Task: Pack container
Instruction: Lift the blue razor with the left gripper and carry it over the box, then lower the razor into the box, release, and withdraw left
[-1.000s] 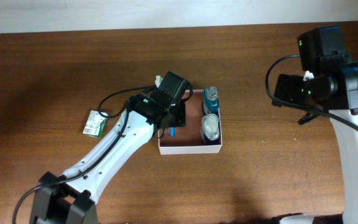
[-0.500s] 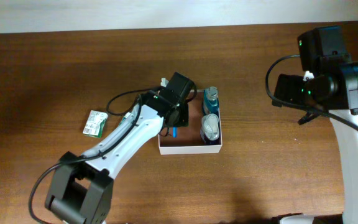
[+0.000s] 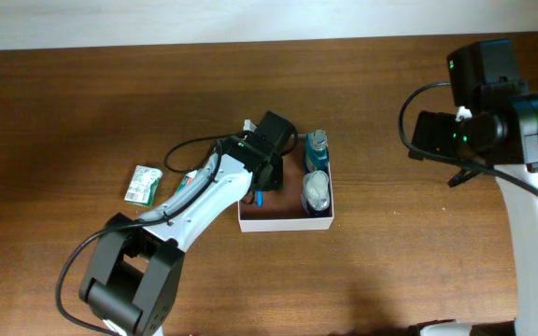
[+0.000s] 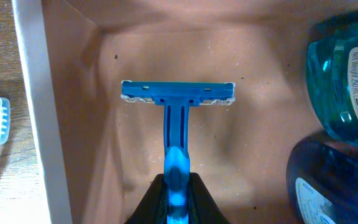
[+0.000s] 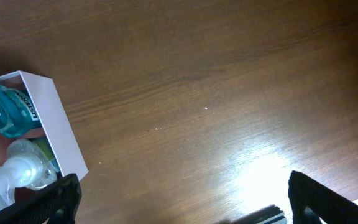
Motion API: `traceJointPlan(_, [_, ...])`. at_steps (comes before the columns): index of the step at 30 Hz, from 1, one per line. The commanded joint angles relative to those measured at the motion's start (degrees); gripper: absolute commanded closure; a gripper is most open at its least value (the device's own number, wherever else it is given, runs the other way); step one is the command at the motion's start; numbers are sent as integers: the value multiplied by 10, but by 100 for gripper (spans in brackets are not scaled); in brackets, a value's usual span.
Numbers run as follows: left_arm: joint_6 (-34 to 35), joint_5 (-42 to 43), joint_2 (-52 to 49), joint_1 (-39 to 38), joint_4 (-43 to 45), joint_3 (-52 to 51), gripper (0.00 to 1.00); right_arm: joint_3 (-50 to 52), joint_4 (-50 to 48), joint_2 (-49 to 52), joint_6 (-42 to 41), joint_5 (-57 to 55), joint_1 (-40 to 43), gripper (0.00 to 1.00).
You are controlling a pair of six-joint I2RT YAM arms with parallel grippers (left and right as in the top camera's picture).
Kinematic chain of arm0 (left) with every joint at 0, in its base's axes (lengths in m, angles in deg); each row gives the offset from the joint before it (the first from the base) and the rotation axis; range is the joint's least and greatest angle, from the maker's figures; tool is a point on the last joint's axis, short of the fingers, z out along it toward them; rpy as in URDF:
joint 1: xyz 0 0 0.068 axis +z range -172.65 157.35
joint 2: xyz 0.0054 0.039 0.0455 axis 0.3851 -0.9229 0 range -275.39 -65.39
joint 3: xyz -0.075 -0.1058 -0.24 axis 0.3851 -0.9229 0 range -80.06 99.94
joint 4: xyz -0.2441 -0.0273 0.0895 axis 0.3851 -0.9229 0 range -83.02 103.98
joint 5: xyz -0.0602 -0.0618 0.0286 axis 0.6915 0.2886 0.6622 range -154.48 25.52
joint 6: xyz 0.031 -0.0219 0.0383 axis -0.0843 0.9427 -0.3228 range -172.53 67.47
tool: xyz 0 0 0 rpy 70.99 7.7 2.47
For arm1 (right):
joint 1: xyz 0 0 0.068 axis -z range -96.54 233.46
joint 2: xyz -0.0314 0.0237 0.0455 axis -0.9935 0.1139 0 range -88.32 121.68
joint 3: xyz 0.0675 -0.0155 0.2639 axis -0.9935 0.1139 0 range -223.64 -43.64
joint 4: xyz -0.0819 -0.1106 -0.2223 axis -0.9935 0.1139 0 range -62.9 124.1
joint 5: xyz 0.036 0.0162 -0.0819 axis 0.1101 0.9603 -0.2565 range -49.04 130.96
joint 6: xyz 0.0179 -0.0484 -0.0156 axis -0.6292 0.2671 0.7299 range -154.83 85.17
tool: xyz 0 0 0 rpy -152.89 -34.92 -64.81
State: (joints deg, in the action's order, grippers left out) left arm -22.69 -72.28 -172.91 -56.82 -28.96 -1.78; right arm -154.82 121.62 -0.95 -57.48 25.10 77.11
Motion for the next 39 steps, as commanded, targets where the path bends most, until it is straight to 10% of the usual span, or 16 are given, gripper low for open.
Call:
traceJointPlan(1, [5,-11,-5,-3,-4,10,99,-6,0,1,-1,-9,4,2])
traceJointPlan(10, [5,-22,-5,-3,-13,10,66,-6,0,1,-1,-9,4,2])
traceJointPlan(22, [-43,26,43,-3,-27,36,72,-6,0,1,-1,-9,4,2])
traceJointPlan(28, [-79,-96,133,14,-97,52,71,-6,0,1,-1,-9,4,1])
traceJointPlan(33, [-137,-152,197,55,-163,52,50,-6,0,1,-1,-9,4,2])
traceJointPlan(39, [-192,-124,191,114,-173,45,50,-6,0,1,-1,-9,4,2])
